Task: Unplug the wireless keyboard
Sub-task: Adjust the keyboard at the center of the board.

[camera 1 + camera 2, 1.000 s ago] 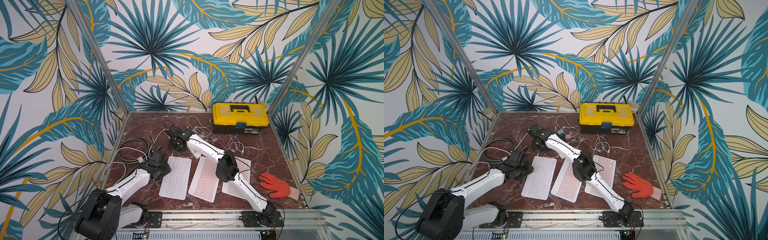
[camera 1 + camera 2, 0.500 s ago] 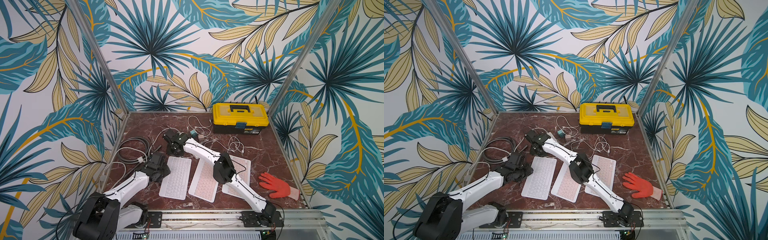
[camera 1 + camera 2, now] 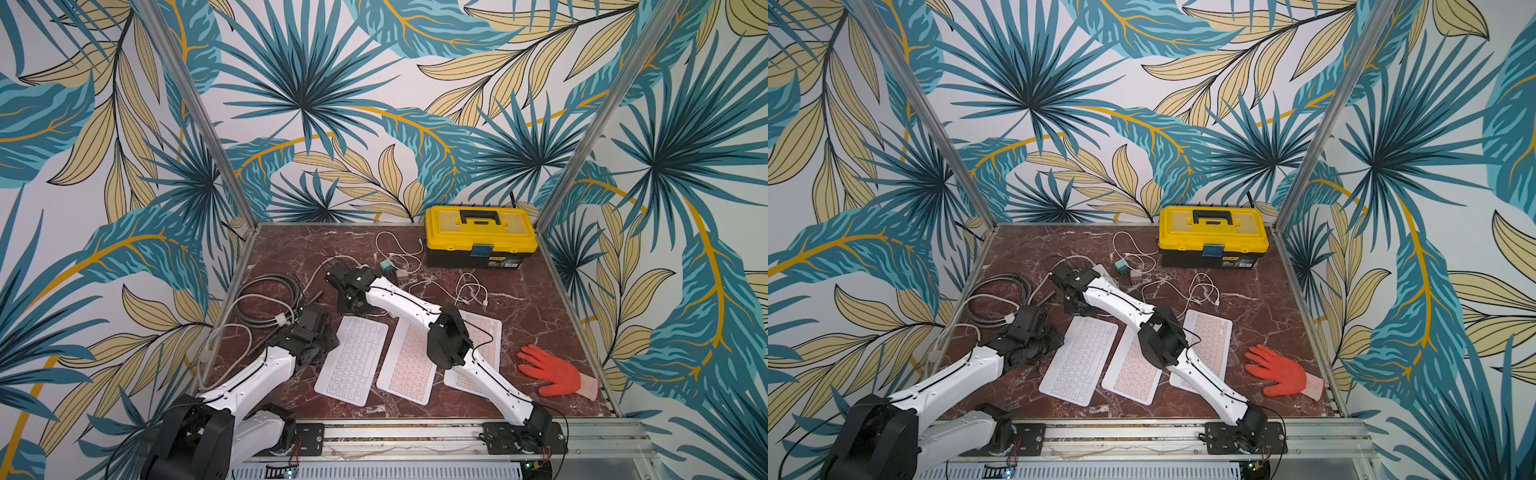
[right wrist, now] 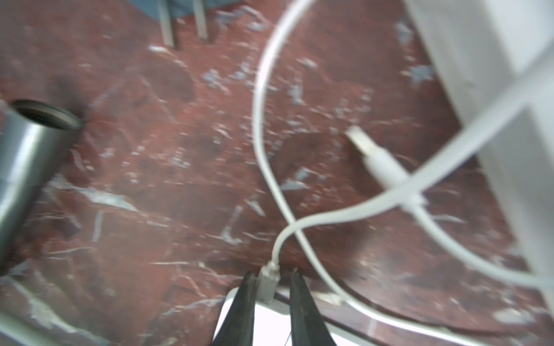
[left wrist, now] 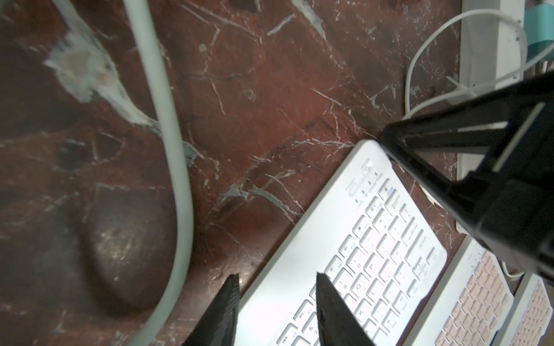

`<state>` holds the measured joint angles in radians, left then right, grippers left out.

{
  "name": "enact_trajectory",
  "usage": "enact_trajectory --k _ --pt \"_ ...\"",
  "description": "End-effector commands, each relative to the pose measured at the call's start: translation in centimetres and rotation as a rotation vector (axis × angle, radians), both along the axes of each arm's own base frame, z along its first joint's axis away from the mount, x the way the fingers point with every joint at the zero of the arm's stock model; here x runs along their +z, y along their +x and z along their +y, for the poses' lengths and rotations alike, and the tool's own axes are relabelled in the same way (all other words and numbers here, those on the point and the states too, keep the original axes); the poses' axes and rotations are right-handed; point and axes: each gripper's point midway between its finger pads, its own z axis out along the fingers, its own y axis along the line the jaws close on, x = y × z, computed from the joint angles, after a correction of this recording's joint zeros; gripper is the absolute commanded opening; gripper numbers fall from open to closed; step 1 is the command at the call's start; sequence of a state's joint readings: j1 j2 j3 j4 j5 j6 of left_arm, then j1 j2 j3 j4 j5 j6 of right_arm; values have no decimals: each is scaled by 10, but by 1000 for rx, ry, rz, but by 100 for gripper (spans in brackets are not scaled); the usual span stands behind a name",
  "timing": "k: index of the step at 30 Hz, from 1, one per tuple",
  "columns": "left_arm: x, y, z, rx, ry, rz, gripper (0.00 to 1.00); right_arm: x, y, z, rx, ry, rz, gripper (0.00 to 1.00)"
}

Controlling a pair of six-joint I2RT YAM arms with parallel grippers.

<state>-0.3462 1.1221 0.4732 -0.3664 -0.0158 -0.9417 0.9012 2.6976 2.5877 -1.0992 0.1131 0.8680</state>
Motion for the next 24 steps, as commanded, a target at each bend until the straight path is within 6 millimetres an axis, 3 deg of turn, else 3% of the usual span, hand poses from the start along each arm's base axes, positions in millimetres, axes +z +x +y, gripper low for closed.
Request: enact_trajectory --k 1,6,10,17,24 --pt "2 3 5 9 28 -24 45 -29 -24 -49 -36 -189 120 24" --pt "4 3 5 12 24 -31 45 -23 -34 -55 -102 -162 140 25" --pt "7 5 0 -6 10 -37 45 -18 -31 -56 -150 -123 124 26" --pt "8 -1 -25 -98 -94 -2 41 -9 -26 -55 -278 -102 140 30" --pt "-3 -21 -47 -188 -161 73 40 -14 -31 -52 -417 -40 227 30"
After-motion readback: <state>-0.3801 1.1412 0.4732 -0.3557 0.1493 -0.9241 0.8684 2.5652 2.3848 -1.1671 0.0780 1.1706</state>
